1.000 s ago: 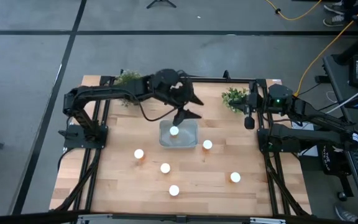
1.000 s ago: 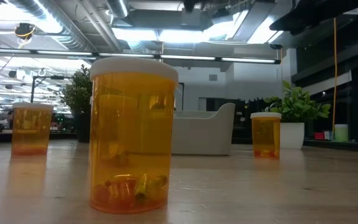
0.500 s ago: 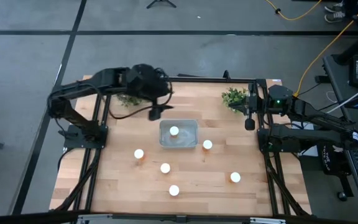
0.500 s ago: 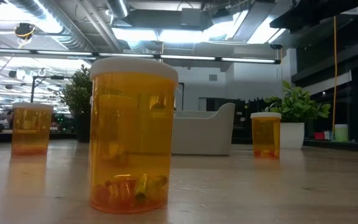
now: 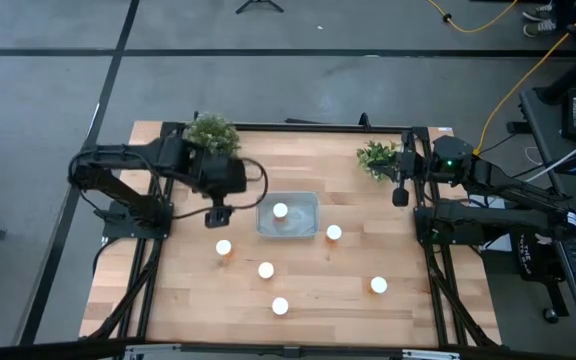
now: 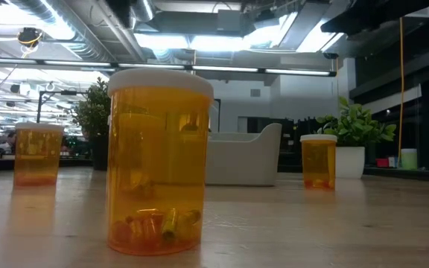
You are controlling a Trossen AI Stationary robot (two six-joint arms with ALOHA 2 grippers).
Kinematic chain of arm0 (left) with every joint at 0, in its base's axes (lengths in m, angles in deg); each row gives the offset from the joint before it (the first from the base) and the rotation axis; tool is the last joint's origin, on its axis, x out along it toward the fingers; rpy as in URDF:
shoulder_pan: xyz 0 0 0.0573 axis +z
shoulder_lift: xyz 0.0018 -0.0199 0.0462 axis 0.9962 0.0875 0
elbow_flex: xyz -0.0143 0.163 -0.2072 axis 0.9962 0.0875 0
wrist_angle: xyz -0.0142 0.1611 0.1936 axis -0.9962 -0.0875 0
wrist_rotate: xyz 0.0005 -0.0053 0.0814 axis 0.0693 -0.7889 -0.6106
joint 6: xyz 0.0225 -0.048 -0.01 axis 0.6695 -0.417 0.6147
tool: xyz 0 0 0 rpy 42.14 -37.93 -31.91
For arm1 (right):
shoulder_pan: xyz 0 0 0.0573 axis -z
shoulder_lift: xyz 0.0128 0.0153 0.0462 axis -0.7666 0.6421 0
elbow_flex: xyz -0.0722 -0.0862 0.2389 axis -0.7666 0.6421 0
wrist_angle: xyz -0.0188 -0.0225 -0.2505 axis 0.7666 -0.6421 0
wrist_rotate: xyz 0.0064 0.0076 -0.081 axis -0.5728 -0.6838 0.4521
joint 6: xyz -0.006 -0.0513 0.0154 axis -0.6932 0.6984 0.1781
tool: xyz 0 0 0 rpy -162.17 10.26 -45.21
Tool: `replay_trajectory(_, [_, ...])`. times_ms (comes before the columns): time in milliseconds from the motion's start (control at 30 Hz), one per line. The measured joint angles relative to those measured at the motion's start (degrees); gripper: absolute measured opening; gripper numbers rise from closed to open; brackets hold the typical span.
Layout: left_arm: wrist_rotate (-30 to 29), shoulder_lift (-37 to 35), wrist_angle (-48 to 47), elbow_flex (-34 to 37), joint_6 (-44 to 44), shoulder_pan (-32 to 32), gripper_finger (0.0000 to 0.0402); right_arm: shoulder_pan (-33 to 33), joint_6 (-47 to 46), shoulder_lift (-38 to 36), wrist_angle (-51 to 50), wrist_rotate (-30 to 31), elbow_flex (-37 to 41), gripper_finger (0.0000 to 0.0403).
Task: Pick and place pill bottles into a basket
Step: Put the orange pill bottle into the gray bin
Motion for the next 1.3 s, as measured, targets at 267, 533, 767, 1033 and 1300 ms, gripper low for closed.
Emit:
replay_trajectory(267, [0.9,0.1,4.5,11.0,-8.4,-7.2,0.0318,0.0,-0.1,0.0,0.0,0.0,0.0,0.0019])
replay_trajectory(533, [1.0,0.1,13.2,18.1,-17.4,-12.7,0.0318,0.0,-0.2,0.0,0.0,0.0,0.0,0.0019])
replay_trajectory(767, [0.8,0.1,14.3,24.0,-25.2,-15.2,0.0318,0.0,-0.1,0.0,-0.1,-1.7,0.0,0.0019])
replay_trajectory(1033, [3.0,0.1,19.6,29.2,-30.7,-16.4,0.0318,0.0,0.0,0.0,-0.2,-2.0,0.0,0.0019])
replay_trajectory(1300, [2.9,0.1,24.8,34.7,-32.4,-16.7,0.0336,0.0,0.0,0.0,-0.6,-2.1,0.0,0.0019])
